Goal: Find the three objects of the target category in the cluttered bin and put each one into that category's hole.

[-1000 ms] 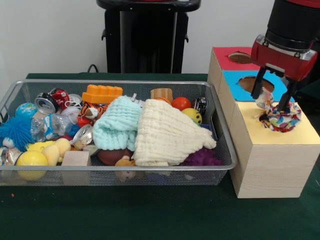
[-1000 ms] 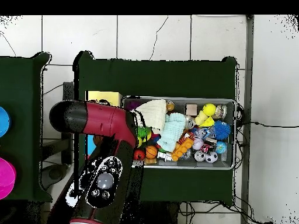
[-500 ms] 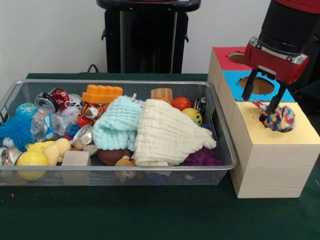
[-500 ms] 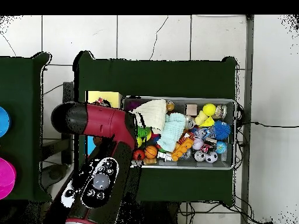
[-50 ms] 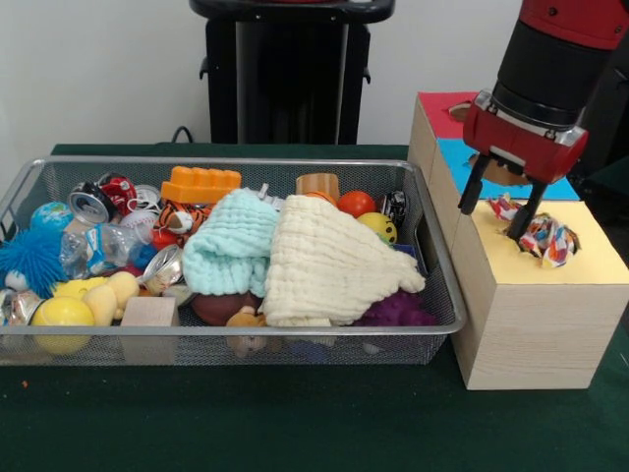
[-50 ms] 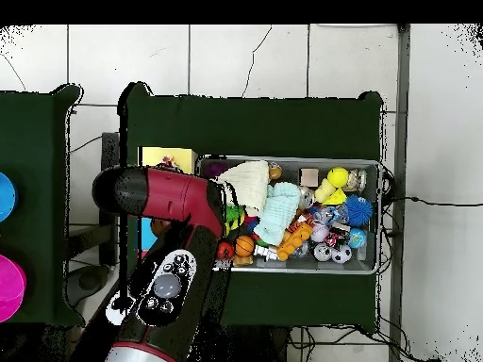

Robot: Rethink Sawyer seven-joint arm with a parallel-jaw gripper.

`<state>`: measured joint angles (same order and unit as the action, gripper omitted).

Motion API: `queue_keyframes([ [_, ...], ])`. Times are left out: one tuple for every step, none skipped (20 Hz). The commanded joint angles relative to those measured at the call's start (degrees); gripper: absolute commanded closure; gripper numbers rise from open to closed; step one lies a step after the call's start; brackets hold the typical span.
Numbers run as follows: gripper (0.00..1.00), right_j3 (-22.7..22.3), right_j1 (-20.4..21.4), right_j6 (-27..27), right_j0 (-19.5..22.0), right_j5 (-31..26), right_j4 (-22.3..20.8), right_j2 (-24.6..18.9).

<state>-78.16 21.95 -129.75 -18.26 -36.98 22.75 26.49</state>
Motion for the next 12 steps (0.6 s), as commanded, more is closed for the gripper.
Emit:
queue_keyframes([
  [0.00,0.9,-3.0,-10.6,0.2,2.5,-1.5,-1.0],
  [0.00,0.5,-2.9,-11.4,0.3,2.4,-0.8,-1.2],
  [0.00,0.0,-2.9,-11.4,0.5,2.6,-0.7,-1.4],
  [0.00,-0.3,-2.8,-10.8,0.9,3.3,-0.8,-1.8],
  [0.00,-0.7,-2.7,-10.1,1.2,3.9,-0.8,-2.3],
  [0.00,-0.7,-2.6,-9.7,1.4,3.9,-1.0,-2.4],
  [0.00,-0.5,-2.5,-9.5,1.5,3.8,-1.0,-2.4],
  [0.00,-0.2,-2.6,-9.5,1.4,3.8,-1.1,-2.2],
  [0.00,0.3,-2.6,-9.2,1.3,3.9,-1.5,-1.7],
  [0.00,0.1,-2.5,-9.4,1.3,3.7,-1.2,-2.0],
  [0.00,0.2,-2.6,-9.3,1.3,4.0,-1.3,-2.0],
  [0.00,0.2,-2.6,-9.0,1.6,4.0,-1.3,-2.2],
])
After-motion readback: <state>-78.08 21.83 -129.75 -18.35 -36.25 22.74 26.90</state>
